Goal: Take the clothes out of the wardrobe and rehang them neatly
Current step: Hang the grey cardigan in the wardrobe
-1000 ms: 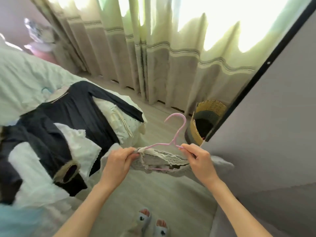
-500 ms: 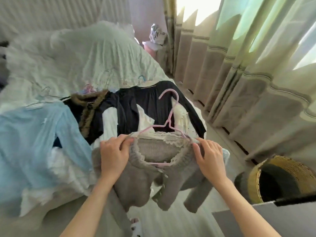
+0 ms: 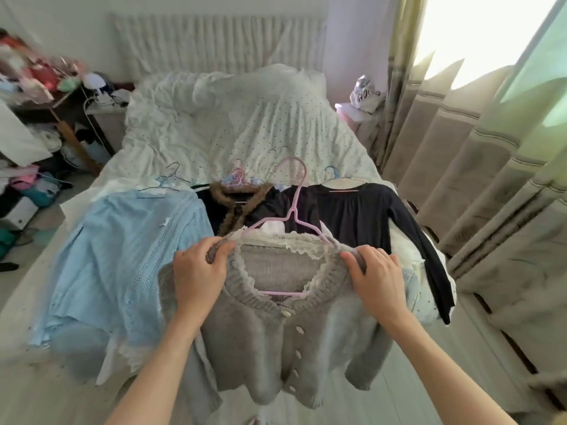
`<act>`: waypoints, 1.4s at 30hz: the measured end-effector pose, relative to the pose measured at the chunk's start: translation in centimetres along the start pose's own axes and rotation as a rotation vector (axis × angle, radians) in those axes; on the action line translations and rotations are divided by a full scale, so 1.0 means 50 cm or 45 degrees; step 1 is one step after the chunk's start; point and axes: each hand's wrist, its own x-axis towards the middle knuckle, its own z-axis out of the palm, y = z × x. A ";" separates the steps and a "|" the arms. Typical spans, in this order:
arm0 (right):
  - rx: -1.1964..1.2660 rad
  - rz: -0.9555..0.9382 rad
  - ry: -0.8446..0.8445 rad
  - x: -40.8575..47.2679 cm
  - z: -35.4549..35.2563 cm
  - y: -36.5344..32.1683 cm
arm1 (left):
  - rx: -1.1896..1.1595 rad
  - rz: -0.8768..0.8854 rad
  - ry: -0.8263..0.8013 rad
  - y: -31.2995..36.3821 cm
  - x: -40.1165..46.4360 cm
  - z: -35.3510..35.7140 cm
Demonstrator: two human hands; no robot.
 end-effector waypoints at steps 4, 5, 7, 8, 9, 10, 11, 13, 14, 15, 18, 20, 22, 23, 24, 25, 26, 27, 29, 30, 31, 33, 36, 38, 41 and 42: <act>-0.015 -0.045 0.105 0.107 0.031 -0.039 | -0.012 0.026 0.057 -0.009 0.112 -0.001; -0.024 -0.062 0.122 0.130 0.041 -0.047 | -0.014 0.024 0.059 -0.012 0.136 -0.002; -0.036 -0.082 0.137 0.173 0.063 -0.059 | -0.029 0.027 0.060 -0.020 0.182 -0.002; -0.037 -0.089 0.144 0.193 0.075 -0.063 | -0.035 0.036 0.063 -0.026 0.203 0.001; -0.037 -0.096 0.153 0.215 0.087 -0.065 | -0.035 0.036 0.059 -0.032 0.225 0.005; -0.038 -0.101 0.161 0.237 0.098 -0.067 | -0.037 0.029 0.055 -0.037 0.248 0.011; -0.038 -0.106 0.167 0.261 0.108 -0.066 | -0.036 0.018 0.046 -0.038 0.270 0.018; -0.025 -0.116 0.177 0.314 0.130 -0.063 | -0.038 0.017 0.042 -0.041 0.317 0.037; -0.017 -0.115 0.178 0.342 0.140 -0.059 | -0.026 0.016 0.038 -0.040 0.342 0.049; -0.011 -0.111 0.179 0.373 0.151 -0.054 | -0.005 0.017 0.031 -0.033 0.369 0.061; 0.022 -0.078 0.174 0.476 0.187 -0.034 | 0.026 0.054 0.037 -0.019 0.466 0.112; 0.043 -0.067 0.182 0.548 0.214 -0.012 | 0.036 0.078 0.021 -0.015 0.534 0.156; 0.037 -0.058 0.169 0.617 0.242 0.018 | 0.068 0.073 -0.023 -0.020 0.601 0.210; 0.028 -0.050 0.153 0.646 0.260 0.036 | 0.092 0.059 -0.065 -0.023 0.629 0.239; 0.018 -0.037 0.126 0.672 0.279 0.056 | 0.122 0.041 -0.109 -0.028 0.656 0.270; 0.014 -0.020 0.091 0.692 0.300 0.075 | 0.156 0.021 -0.155 -0.035 0.676 0.298; 0.017 -0.001 0.053 0.710 0.323 0.095 | 0.186 0.001 -0.198 -0.043 0.695 0.329; 0.024 0.018 0.016 0.726 0.346 0.116 | 0.212 -0.017 -0.241 -0.053 0.712 0.360; 0.028 0.046 -0.056 0.752 0.390 0.153 | 0.277 -0.038 -0.330 -0.076 0.742 0.416; 0.031 0.059 -0.092 0.763 0.409 0.168 | 0.309 -0.043 -0.374 -0.088 0.758 0.443; 0.033 0.070 -0.134 0.776 0.428 0.183 | 0.334 -0.047 -0.412 -0.105 0.775 0.469; 0.003 0.096 -0.274 0.799 0.466 0.208 | 0.393 -0.064 -0.485 -0.146 0.807 0.518; -0.084 0.118 -0.511 0.829 0.539 0.231 | 0.531 -0.135 -0.625 -0.220 0.838 0.585; -0.105 0.130 -0.625 0.841 0.600 0.238 | 0.630 -0.210 -0.716 -0.269 0.843 0.623; -0.100 0.176 -0.748 0.847 0.689 0.237 | 0.758 -0.289 -0.753 -0.334 0.844 0.662; -0.093 0.200 -0.778 0.847 0.714 0.235 | 0.782 -0.290 -0.737 -0.351 0.847 0.671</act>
